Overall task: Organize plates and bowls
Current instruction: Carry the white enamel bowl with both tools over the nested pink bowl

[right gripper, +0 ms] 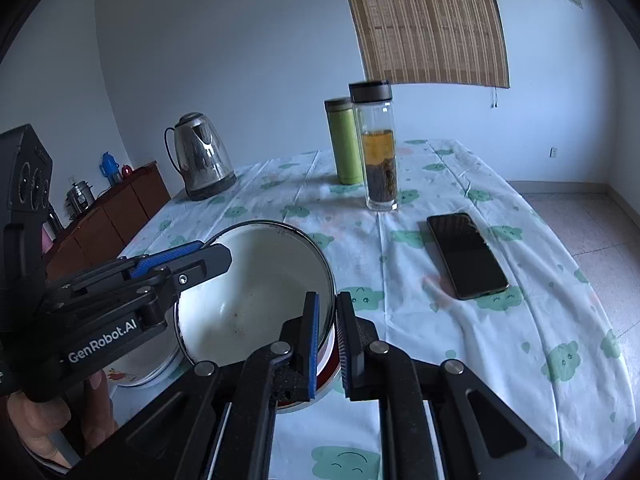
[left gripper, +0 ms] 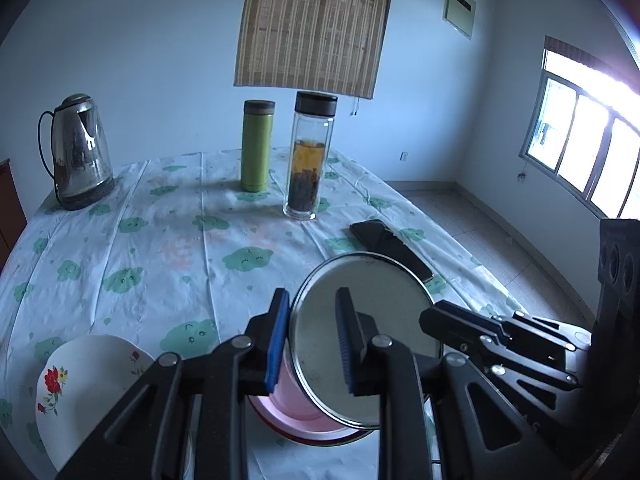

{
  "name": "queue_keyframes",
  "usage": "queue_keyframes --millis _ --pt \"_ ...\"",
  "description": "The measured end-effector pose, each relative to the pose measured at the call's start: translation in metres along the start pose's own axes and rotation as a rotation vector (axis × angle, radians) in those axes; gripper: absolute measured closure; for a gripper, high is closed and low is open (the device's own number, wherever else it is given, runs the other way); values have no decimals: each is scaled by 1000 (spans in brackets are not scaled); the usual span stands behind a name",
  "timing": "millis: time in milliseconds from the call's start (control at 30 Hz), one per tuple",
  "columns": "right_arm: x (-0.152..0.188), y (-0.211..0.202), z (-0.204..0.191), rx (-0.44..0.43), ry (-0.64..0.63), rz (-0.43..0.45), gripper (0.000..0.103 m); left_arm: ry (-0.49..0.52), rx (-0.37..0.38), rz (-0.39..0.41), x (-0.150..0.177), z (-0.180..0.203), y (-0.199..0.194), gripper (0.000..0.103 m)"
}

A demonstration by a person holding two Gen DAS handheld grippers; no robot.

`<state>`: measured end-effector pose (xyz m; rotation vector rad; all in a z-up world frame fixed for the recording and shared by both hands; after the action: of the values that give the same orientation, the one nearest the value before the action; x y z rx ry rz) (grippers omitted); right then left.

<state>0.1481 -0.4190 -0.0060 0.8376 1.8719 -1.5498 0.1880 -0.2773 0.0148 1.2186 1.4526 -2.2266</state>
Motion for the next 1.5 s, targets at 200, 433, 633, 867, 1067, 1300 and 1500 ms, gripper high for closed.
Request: queue_keyframes --millis 200,433,633,867,1067,1300,1500 --pt "5 16 -4 0 -7 -40 92 -25 -14 -38 5 -11 13 82" --pt "6 21 -7 9 -20 -52 92 -73 5 -110 16 -23 34 82" --pt "3 21 -12 10 -35 -51 92 -85 0 -141 23 -25 42 82" --pt "5 24 -12 8 -32 -58 92 -87 -2 -143 24 -26 43 82" --pt "5 31 -14 3 -35 -70 92 -100 -7 -151 24 -33 45 82" --pt "7 36 -14 4 -39 -82 92 -97 -20 -153 25 -34 45 82" --pt "8 40 -16 5 -48 -93 92 -101 -24 -159 26 -37 46 82"
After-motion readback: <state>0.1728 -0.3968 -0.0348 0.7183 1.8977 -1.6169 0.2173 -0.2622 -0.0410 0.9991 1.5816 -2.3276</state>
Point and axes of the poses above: each gripper's, at about its wrist camera, not at the fingertips, and y roughly the way its jaws point, z to its right, x to its underside, the point moved 6 cm from there along y, roughly the way its jaws point, and after that the axes turned 4 degrees about -z, right-handed, at the moved point
